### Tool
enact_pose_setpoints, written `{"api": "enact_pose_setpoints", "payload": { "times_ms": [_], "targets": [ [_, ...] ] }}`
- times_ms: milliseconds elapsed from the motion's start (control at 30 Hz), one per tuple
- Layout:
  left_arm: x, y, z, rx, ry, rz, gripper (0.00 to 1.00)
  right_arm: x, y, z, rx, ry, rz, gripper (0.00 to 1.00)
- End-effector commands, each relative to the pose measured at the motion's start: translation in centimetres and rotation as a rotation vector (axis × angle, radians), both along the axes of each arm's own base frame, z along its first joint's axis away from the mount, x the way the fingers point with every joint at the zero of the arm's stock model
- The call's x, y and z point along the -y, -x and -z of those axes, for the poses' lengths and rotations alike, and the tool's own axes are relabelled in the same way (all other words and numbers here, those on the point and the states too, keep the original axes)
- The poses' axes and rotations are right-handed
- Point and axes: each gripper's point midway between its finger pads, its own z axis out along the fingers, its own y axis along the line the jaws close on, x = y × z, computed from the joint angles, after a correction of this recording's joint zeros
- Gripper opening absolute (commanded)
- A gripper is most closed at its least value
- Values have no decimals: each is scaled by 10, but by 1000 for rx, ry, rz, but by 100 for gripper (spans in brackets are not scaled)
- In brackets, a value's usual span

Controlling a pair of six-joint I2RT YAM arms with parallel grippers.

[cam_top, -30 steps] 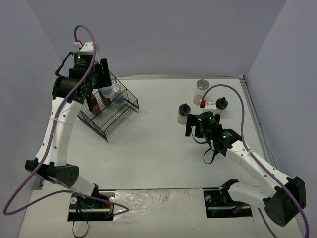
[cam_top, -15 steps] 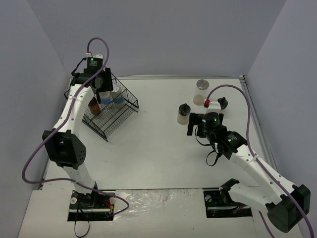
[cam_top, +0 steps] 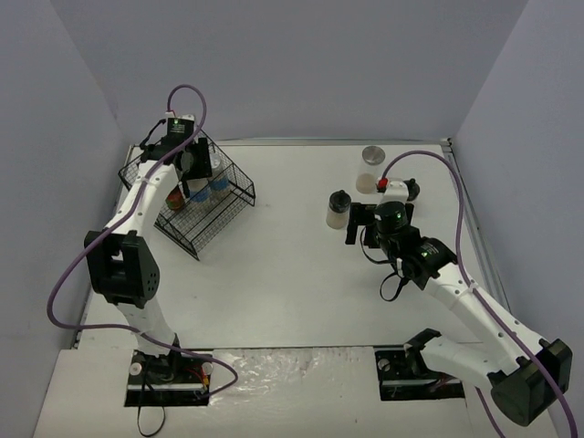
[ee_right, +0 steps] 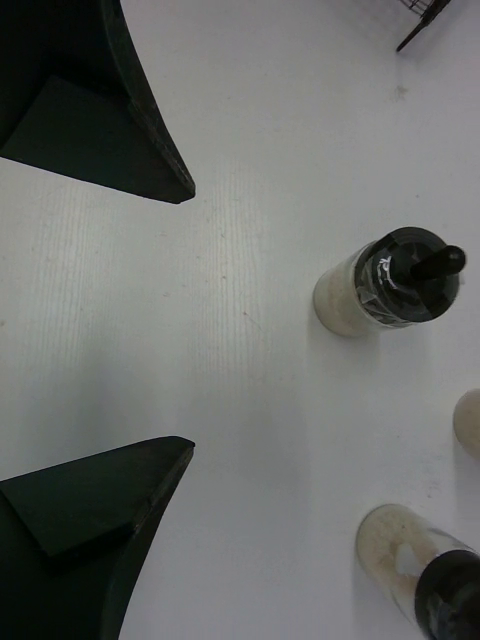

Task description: Organize the condiment bottles

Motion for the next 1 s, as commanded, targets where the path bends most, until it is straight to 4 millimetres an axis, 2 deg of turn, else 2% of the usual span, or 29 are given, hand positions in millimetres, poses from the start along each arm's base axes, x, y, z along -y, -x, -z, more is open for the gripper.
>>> {"api": "enact_pose_setpoints", "payload": {
  "times_ms": [0, 100, 167, 233, 333, 367, 433, 500, 600, 633, 700, 800, 900, 933, 967],
  "targets": [
    [-5, -17, -33, 140, 35, -28, 31, 1, -35, -53, 128, -13, 9, 100],
    [-4, -17, -31, 137, 43, -22, 37, 14, -55, -65, 145, -11, 24, 100],
    [-4, -17, -32, 137, 43, -19, 47, 22, -77, -76, 153, -14, 37, 100],
    [-5, -16, -33, 135, 46, -15, 53, 33, -92, -81, 153, -23, 57, 100],
    [-6, -12, -34, 128, 49, -16, 75, 40, -123, -90, 151, -27, 72, 100],
    [-5, -10, -36, 132, 54, -13, 79, 45, -133, -83, 133, -14, 85, 100],
    [-4, -6, -40, 131, 63, -7, 91, 50, -151, -90, 149, -4, 92, 100],
    [-3, -1, -48, 142, 71, -1, 97, 55, -171, -79, 125, 9, 97, 100],
    [2, 14, -62, 138, 101, 20, 97, 56, -194, -82, 144, -6, 88, 100],
    [7, 19, -62, 124, 117, 39, 97, 57, -198, -75, 134, -6, 85, 100],
    [14, 36, -74, 119, 148, 71, 97, 54, -215, -72, 155, -8, 63, 100],
    [15, 66, -93, 132, 159, 89, 97, 54, -233, -64, 150, -2, 59, 100],
    [13, 97, -91, 105, 154, 101, 97, 53, -246, -40, 112, 16, 51, 100],
    [13, 99, -91, 104, 154, 101, 97, 53, -247, -39, 110, 21, 47, 100],
    [15, 114, -90, 103, 171, 119, 97, 51, -255, -34, 118, 26, 37, 100]
  ]
}}
